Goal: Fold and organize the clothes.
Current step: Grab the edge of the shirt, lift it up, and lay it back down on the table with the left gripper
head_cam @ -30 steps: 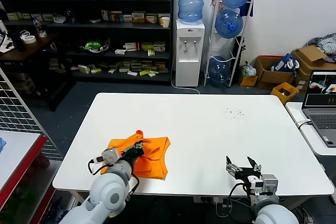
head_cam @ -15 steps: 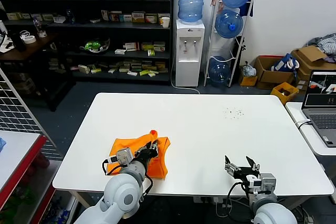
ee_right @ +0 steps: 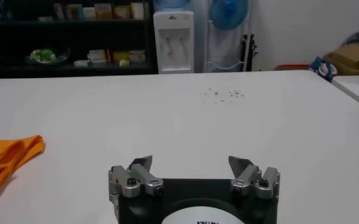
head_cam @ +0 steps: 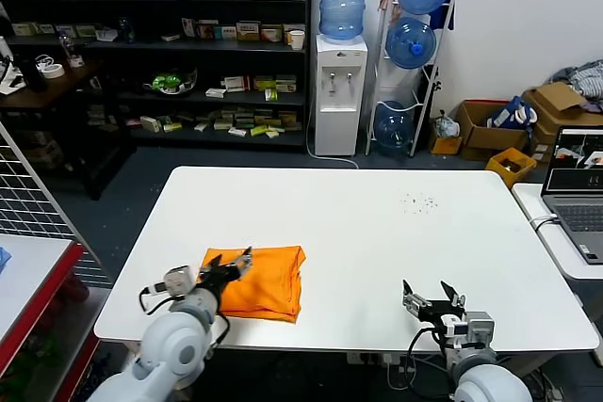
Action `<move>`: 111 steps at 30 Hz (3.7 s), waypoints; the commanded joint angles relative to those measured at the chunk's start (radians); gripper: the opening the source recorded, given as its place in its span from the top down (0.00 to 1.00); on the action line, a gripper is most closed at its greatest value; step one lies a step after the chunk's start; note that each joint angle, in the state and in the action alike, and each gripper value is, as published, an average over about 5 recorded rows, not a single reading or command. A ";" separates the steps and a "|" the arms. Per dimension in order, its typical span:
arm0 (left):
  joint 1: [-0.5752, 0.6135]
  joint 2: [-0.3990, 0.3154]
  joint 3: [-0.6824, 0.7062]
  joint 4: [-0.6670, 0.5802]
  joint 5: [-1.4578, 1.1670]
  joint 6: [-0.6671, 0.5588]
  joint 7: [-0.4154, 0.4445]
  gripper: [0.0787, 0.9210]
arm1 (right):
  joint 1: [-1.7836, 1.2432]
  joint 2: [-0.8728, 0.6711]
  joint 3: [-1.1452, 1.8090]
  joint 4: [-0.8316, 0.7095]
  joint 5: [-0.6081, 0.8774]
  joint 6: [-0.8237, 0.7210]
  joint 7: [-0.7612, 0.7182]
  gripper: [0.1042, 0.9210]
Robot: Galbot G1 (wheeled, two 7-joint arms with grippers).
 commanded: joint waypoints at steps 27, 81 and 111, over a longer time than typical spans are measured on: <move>0.087 0.054 -0.105 0.204 0.021 -0.068 0.292 0.12 | -0.013 -0.004 0.007 0.008 0.001 -0.005 0.002 0.12; 0.165 0.376 -0.385 0.028 0.183 -0.075 0.214 0.97 | 0.000 -0.004 0.013 -0.015 0.002 0.034 -0.019 0.12; -0.482 -0.537 0.524 0.269 -0.209 -0.010 -0.258 0.97 | -0.089 0.101 0.119 -0.001 -0.079 0.044 -0.009 0.12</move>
